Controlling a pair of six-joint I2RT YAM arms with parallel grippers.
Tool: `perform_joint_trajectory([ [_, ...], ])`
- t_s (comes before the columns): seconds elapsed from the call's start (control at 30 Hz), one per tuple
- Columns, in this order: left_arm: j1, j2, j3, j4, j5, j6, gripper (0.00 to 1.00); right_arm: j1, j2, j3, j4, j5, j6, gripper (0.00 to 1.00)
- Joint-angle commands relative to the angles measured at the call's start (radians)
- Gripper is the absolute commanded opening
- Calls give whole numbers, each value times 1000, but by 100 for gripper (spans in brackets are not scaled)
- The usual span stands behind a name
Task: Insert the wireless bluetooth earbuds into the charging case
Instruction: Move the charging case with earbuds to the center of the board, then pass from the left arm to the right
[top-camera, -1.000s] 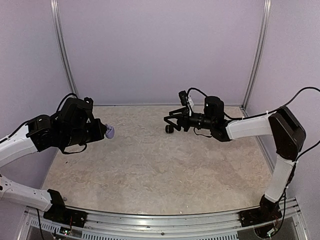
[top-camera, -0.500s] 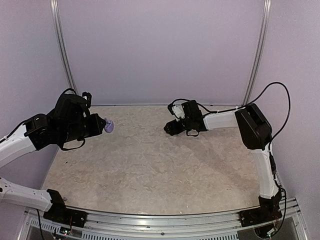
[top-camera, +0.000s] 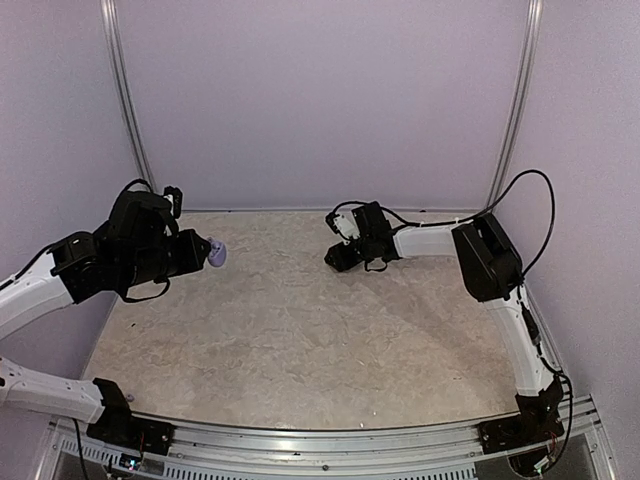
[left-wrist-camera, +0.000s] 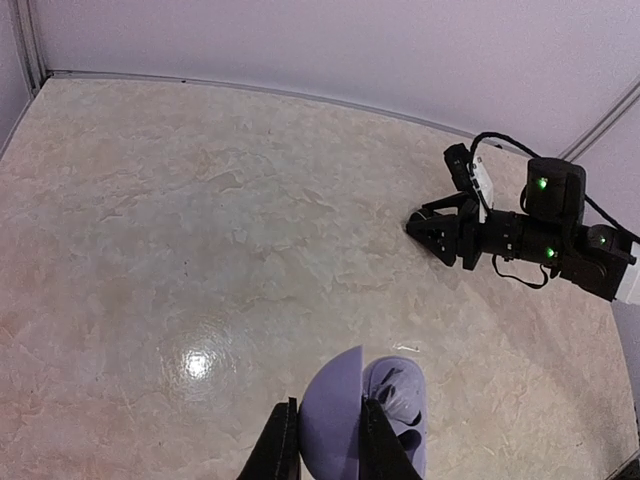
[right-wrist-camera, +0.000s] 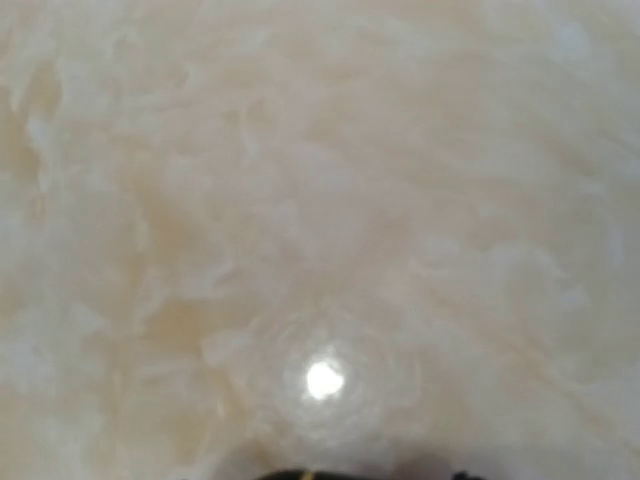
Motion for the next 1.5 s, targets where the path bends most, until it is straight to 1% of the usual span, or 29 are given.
perform_joint_trajectory([
  [0.0,14,-27,-9,34,7,27,0,6,25,2,-61,-53,-22,54],
  [0.1,20,-32,-19,46,14,40,0,33,-23,-87,-29,-66,-37,49],
  [0.2,27,-33,-34,67,34,52,0,79,-108,-235,52,-101,-44,42],
  [0.33,31,-32,-63,97,87,59,0,179,-226,-433,176,-150,7,39],
  [0.47,34,-30,-83,107,116,57,0,303,-291,-583,306,-204,87,39],
  [0.6,34,-41,-110,119,162,61,0,421,-301,-631,374,-227,145,39],
  [0.7,34,-51,-128,123,190,67,0,475,-311,-648,419,-246,168,49],
  [0.83,34,-76,-162,156,255,90,0,467,-388,-686,454,-249,163,65],
  [0.9,32,-92,-183,194,314,110,0,448,-471,-726,481,-276,152,73],
  [0.97,20,-111,-204,244,382,161,0,428,-555,-777,529,-310,135,77],
  [1.03,2,-129,-224,295,472,225,0,406,-634,-823,579,-378,107,76],
  [1.13,-21,-141,-237,370,604,307,0,379,-722,-868,627,-542,55,68],
  [1.23,-65,-131,-229,418,696,381,0,370,-774,-891,638,-672,30,64],
  [1.3,-107,-110,-216,442,724,415,0,369,-796,-906,655,-738,35,62],
  [1.4,-172,-59,-187,457,744,450,0,371,-813,-924,699,-784,69,61],
  [1.47,-192,-28,-173,475,756,451,0,376,-818,-929,724,-806,84,59],
])
